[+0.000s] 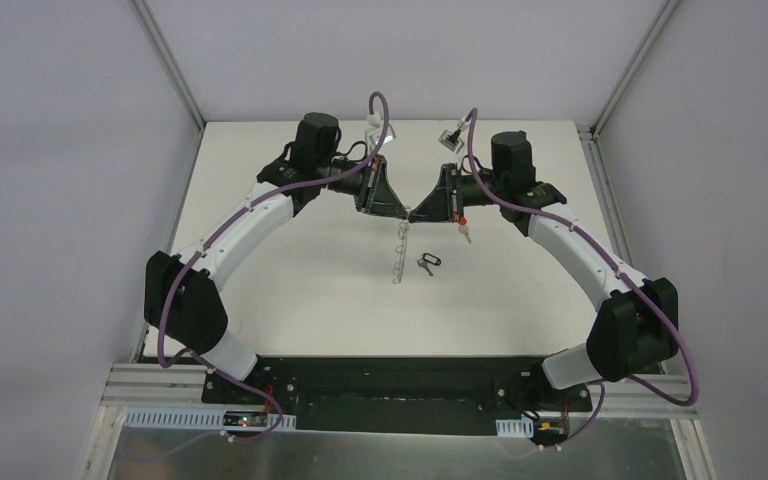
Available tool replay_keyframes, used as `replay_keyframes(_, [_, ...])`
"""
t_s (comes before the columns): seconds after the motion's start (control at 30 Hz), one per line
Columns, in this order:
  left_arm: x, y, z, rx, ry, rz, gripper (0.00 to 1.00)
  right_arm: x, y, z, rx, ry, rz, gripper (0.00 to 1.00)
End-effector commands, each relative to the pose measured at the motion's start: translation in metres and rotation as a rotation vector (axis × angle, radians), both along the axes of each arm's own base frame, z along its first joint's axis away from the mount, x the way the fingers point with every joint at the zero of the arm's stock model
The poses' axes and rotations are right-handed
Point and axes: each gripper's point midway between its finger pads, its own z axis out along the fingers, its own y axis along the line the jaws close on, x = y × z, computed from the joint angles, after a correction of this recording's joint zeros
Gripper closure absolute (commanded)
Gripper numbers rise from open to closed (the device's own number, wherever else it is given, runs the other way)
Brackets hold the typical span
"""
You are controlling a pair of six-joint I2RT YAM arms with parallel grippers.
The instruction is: Put the keys on the keyring
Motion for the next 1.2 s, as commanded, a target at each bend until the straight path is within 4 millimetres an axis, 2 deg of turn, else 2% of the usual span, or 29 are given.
replay_keyframes(0.0, [-0.004, -0.001, 0.02, -0.046, -0.06, -0.039, 0.99, 0.001, -0.001, 0.013, 0.037, -0.045, 0.016, 1.0])
replay_keyframes(0.2, [-0.014, 0.009, 0.01, 0.06, -0.087, -0.059, 1.0, -0.002, -0.003, 0.008, 0.036, -0.065, 0.028, 0.99])
replay_keyframes(0.23, [-0.014, 0.012, 0.015, 0.092, -0.127, -0.07, 1.0, -0.003, -0.003, 0.008, 0.035, -0.076, 0.035, 0.92])
replay_keyframes(0.33, [-0.024, 0.02, 0.013, 0.185, -0.125, -0.124, 1.0, -0.008, -0.007, 0.014, 0.04, -0.111, 0.061, 0.75])
replay_keyframes(0.4, [-0.031, 0.021, 0.019, 0.173, -0.103, -0.148, 1.0, -0.009, -0.008, 0.021, 0.049, -0.13, 0.074, 0.61])
replay_keyframes(0.43, [-0.034, 0.019, 0.021, 0.146, -0.091, -0.157, 1.0, -0.01, -0.008, 0.025, 0.056, -0.135, 0.079, 0.59])
replay_keyframes(0.53, [-0.035, 0.009, 0.03, 0.038, -0.031, -0.126, 1.0, -0.012, -0.011, 0.037, 0.076, -0.145, 0.095, 0.57])
replay_keyframes(0.63, [-0.03, 0.001, 0.043, -0.069, -0.059, -0.1, 1.0, -0.019, -0.013, 0.048, 0.101, -0.153, 0.122, 0.57])
replay_keyframes(0.77, [-0.027, -0.003, 0.05, -0.099, -0.061, -0.101, 1.0, -0.03, -0.017, 0.058, 0.123, -0.16, 0.156, 0.58])
replay_keyframes(0.9, [-0.022, -0.008, 0.057, -0.153, -0.038, -0.085, 1.0, -0.034, -0.019, 0.059, 0.126, -0.159, 0.163, 0.59])
replay_keyframes(1.17, [-0.017, -0.016, 0.074, -0.29, 0.033, -0.08, 1.0, -0.027, -0.018, 0.056, 0.115, -0.163, 0.138, 0.63])
